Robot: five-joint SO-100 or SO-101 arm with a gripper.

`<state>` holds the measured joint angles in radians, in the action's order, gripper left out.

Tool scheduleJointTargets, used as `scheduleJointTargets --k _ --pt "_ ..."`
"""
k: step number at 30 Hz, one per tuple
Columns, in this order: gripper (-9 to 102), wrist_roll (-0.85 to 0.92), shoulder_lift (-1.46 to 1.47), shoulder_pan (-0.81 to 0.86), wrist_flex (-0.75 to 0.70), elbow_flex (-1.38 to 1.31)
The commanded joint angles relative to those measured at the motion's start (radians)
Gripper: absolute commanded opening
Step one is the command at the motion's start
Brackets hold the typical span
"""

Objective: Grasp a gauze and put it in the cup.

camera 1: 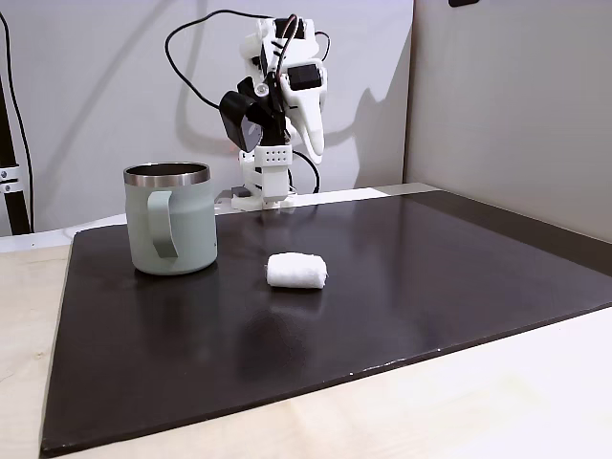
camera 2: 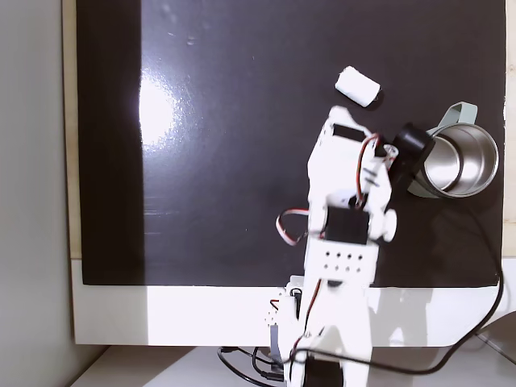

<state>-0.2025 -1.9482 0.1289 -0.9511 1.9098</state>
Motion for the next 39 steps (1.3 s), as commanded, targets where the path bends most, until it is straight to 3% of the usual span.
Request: scheduleJointTargets --k 1,10,27,35,39 --pt "21 -0.012 0.107 0.023 -0.078 -0.204" --pt "31 -0.051 0.374 0.069 -0.236 -0.5" --pt "34 -0.084 0.908 0.078 -0.525 -1.12" --pt "34 -0.106 1.212 0.1 -0.704 -1.483" --pt "33 -0.1 1.456 0.107 -0.851 -1.879"
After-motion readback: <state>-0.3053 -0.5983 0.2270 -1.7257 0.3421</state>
